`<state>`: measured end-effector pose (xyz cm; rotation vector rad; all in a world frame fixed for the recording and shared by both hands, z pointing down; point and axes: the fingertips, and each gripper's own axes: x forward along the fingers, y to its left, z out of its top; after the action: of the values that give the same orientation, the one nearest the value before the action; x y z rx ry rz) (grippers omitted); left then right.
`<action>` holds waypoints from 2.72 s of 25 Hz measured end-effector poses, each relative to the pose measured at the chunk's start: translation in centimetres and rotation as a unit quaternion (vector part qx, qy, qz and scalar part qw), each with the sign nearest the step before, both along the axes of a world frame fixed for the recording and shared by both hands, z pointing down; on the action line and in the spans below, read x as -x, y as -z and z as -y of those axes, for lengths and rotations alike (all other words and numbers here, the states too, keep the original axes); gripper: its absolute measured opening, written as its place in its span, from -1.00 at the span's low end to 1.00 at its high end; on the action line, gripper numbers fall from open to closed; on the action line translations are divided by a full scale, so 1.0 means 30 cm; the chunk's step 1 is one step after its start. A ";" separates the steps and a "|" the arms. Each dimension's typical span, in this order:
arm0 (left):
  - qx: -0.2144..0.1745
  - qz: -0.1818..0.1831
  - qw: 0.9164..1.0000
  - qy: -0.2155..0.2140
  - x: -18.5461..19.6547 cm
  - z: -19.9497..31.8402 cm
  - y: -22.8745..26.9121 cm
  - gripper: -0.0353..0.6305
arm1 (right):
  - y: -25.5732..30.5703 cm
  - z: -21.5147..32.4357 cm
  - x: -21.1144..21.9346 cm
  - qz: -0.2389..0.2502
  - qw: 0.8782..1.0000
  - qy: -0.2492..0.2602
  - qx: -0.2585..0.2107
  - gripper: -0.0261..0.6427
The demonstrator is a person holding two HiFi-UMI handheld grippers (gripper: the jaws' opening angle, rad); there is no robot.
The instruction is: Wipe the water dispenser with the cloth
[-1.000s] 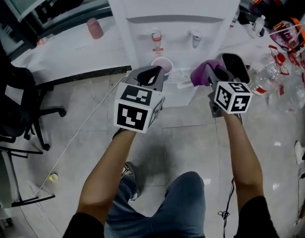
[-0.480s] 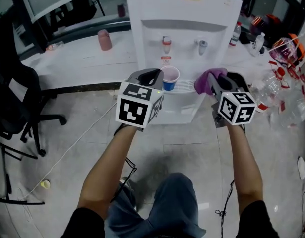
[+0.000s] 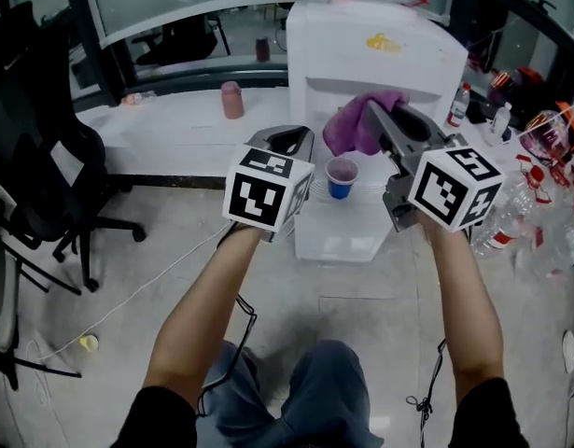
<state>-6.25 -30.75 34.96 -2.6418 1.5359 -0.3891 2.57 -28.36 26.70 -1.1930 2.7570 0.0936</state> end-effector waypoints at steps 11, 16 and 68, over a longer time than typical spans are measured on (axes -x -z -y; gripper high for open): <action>-0.037 0.008 0.998 0.048 0.242 -0.002 0.156 -0.82 | 0.262 0.091 0.308 0.044 0.998 0.031 -0.031 -0.83; -0.029 -0.001 0.999 0.044 0.264 0.002 0.110 -0.82 | 0.239 0.152 0.313 0.053 0.998 0.005 -0.014 -0.83; 0.085 -0.064 0.993 0.048 0.286 -0.069 -0.619 -0.82 | -1.014 0.163 0.476 -0.102 0.986 -0.013 0.130 -0.83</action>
<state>-14.82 -28.69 53.54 -2.7773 1.7459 -0.3787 -11.71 -33.25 57.12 -1.3500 3.0048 -0.1572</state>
